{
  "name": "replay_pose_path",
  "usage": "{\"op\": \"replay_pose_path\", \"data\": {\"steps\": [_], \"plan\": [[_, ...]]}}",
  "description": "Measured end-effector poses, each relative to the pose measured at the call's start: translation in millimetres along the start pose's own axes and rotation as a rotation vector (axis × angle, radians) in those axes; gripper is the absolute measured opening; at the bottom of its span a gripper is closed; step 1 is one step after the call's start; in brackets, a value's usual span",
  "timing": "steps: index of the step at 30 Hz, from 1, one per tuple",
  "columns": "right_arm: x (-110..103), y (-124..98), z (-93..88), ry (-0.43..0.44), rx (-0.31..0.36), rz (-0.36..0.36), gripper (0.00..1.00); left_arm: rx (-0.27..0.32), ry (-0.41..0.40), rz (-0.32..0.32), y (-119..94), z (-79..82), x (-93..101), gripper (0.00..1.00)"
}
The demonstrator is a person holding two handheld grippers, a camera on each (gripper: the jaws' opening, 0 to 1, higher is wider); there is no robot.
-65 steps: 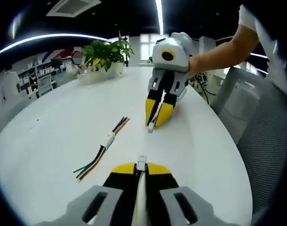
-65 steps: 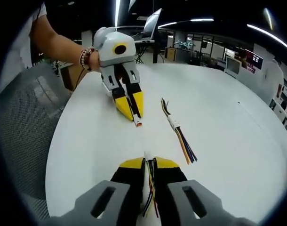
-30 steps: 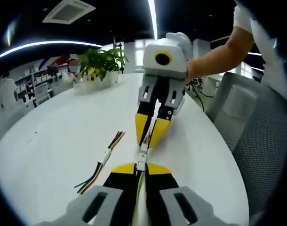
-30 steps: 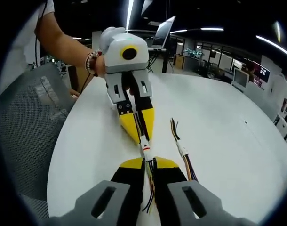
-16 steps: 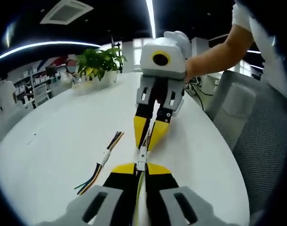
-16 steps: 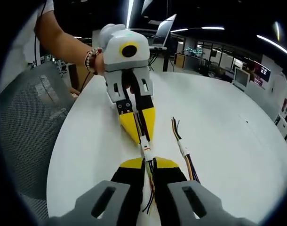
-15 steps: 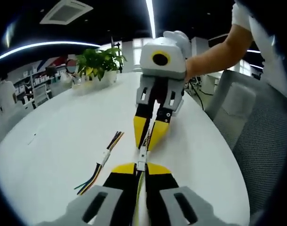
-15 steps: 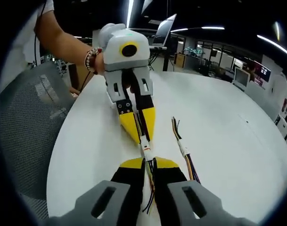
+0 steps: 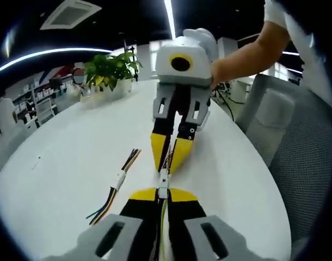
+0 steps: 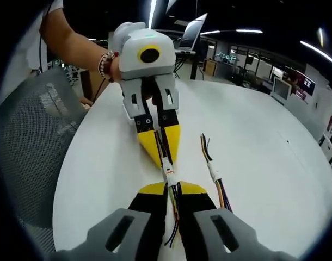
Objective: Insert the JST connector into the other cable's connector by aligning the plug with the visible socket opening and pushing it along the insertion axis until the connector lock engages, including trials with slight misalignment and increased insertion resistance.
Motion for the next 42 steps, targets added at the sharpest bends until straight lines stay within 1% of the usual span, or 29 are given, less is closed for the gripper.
{"op": "replay_pose_path", "data": {"steps": [7,12,20,29,37,42], "plan": [[-3.5,1.5,0.6,-0.025,-0.023,0.015,0.03,-0.015,0.025,-0.017,0.8,0.1,2.1,0.0],[-5.2,4.2,1.3,-0.05,-0.051,0.018,0.03,-0.037,0.039,-0.023,2.4,0.1,3.0,0.0],[-3.8,8.5,-0.5,-0.048,-0.069,0.018,0.03,-0.057,0.042,-0.021,3.8,-3.4,1.4,0.0],[-0.1,12.7,-2.6,-0.045,-0.075,0.025,0.04,-0.068,0.017,-0.023,5.4,-8.1,-1.8,0.0],[3.5,14.1,-3.2,-0.033,-0.066,0.029,0.04,-0.056,-0.012,-0.025,4.8,-10.5,-5.2,0.0],[4.8,14.0,-3.5,-0.023,-0.058,0.042,0.04,-0.051,0.001,-0.031,3.9,-10.5,-5.2,0.0]]}}
Point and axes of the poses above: the point that each gripper's makers call its tool centre point, and the gripper's own axes: y roughly forward along the fingers, x roughly to its right, z roughly out of its top, the point moved 10 cm from there along -y, roughly backward along the fingers, and after that the axes turned 4 degrees about z, right-handed, at the moved point
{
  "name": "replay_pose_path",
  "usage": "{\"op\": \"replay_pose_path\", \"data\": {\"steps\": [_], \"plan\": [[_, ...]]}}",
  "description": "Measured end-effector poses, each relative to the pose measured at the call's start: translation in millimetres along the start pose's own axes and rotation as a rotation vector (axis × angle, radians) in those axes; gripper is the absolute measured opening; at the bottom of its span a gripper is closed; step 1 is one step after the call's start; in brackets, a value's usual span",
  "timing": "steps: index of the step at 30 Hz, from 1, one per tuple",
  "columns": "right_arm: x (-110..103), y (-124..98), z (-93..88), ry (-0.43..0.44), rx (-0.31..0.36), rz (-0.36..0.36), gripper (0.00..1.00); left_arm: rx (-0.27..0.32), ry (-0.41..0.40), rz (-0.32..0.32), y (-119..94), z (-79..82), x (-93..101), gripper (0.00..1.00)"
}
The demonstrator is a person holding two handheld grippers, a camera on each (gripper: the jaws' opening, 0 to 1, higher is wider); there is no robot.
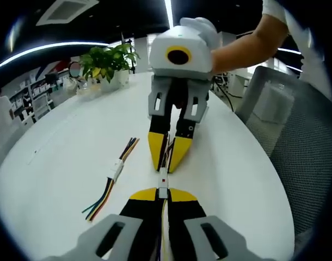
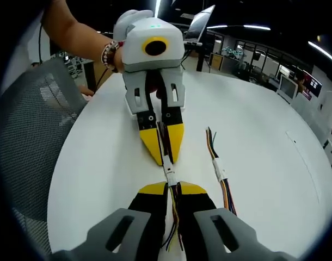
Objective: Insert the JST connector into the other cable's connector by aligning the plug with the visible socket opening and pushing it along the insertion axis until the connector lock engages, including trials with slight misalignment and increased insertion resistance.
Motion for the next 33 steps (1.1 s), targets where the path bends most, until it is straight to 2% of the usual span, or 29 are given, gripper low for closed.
{"op": "replay_pose_path", "data": {"steps": [3,9,11,33], "plan": [[-1.2,-0.7,0.3,-0.002,-0.002,0.019,0.03,-0.001,0.025,-0.014,-0.8,0.6,1.1,0.0],[-1.9,0.3,5.0,-0.009,-0.012,0.025,0.03,0.004,0.008,-0.014,-1.1,2.0,1.9,0.0],[-2.7,0.5,8.4,-0.007,0.003,0.029,0.03,0.017,0.005,-0.015,-1.4,4.0,2.2,0.0],[-0.5,-4.8,13.2,0.031,0.039,0.005,0.03,0.036,0.004,0.007,-5.5,9.0,-1.3,0.0]]}}
Point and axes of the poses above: the point that each gripper's makers call its tool centre point, and the gripper's own axes: y roughly forward along the fingers, x roughly to its right, z roughly out of its top, the point moved 10 cm from there along -y, roughly backward along the fingers, and after that the axes turned 4 degrees about z, right-handed, at the moved point
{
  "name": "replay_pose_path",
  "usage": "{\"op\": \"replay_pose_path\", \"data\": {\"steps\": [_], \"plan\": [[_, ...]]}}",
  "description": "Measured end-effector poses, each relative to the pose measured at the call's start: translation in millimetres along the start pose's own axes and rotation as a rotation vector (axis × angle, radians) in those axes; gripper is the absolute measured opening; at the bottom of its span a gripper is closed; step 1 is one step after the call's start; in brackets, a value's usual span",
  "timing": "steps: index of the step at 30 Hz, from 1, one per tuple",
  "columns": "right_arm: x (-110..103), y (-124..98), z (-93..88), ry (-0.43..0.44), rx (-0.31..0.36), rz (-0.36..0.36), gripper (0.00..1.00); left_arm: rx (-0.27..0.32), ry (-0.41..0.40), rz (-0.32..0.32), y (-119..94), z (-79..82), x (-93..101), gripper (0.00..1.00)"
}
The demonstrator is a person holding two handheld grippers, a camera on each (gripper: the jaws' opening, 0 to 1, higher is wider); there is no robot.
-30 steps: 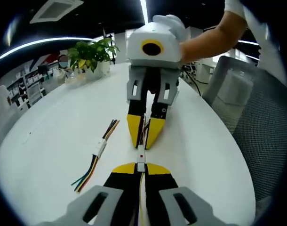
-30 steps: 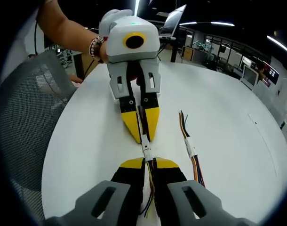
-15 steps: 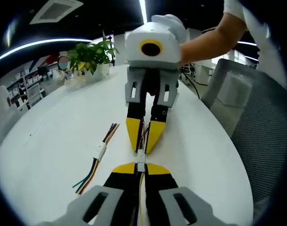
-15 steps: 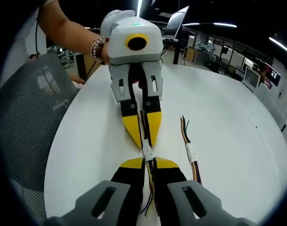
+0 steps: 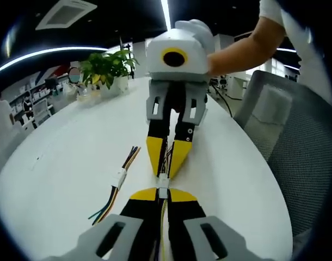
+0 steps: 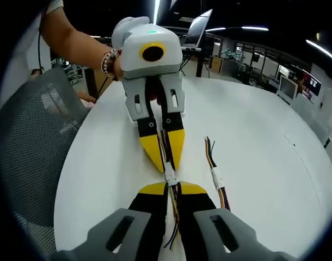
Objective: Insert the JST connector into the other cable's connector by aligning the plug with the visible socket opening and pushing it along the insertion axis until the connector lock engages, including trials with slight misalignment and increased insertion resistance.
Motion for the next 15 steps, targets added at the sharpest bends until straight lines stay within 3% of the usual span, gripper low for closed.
{"op": "replay_pose_path", "data": {"steps": [15], "plan": [[0.4,1.2,-2.4,-0.009,0.008,-0.011,0.04,-0.006,-0.007,-0.012,1.7,-1.3,-2.8,0.0]]}}
Point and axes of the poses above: the point that each gripper's makers call its tool centre point, and the gripper's own axes: y roughly forward along the fingers, x roughly to its right, z roughly out of its top, the point moved 10 cm from there along -y, roughly backward along the fingers, and after that the axes turned 4 degrees about z, right-handed, at the moved point
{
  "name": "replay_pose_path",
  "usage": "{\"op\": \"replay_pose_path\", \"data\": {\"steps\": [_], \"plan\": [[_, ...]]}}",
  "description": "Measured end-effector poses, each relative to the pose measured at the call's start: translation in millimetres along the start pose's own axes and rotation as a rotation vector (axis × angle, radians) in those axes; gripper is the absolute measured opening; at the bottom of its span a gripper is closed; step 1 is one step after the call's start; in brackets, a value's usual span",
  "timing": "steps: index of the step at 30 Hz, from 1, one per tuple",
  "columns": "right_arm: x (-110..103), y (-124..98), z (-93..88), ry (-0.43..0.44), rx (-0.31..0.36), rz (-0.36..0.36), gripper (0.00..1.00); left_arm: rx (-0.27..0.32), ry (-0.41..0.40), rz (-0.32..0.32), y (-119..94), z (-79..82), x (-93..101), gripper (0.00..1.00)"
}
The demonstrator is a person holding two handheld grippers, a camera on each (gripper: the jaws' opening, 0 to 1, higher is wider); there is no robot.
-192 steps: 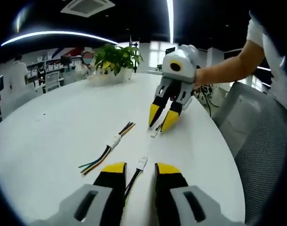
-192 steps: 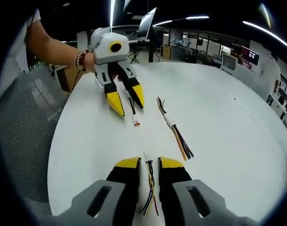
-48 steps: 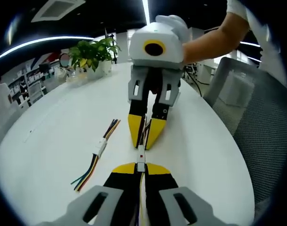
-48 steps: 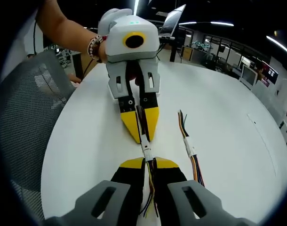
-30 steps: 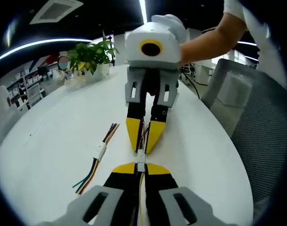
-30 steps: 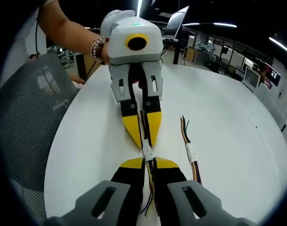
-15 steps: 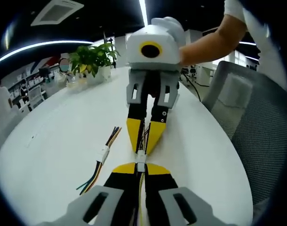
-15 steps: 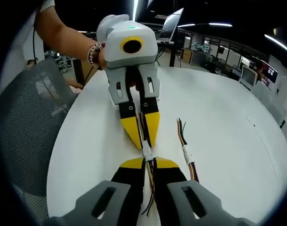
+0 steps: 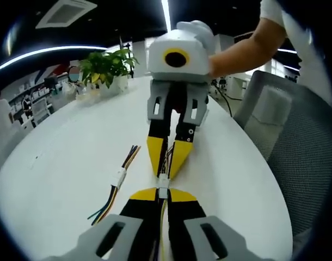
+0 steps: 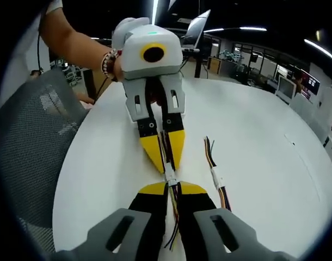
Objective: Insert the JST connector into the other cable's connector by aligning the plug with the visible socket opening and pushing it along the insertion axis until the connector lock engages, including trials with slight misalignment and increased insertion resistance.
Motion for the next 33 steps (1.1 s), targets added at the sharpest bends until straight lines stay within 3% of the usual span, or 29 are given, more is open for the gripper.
{"op": "replay_pose_path", "data": {"steps": [18,33], "plan": [[18.4,-0.2,-7.2,0.018,0.016,-0.062,0.04,-0.011,-0.029,0.055,6.9,2.9,-20.0,0.02],[25.4,2.5,-11.8,0.046,0.019,-0.093,0.04,-0.026,-0.101,0.099,-2.9,-10.4,-25.8,0.06]]}}
Point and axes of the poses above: the point that each gripper's makers call its tool centre point, and the gripper's own axes: y roughly forward along the fingers, x roughly to its right, z roughly out of its top, the point moved 10 cm from there along -y, roughly backward along the fingers, and after that the axes turned 4 degrees about z, right-handed, at the moved point
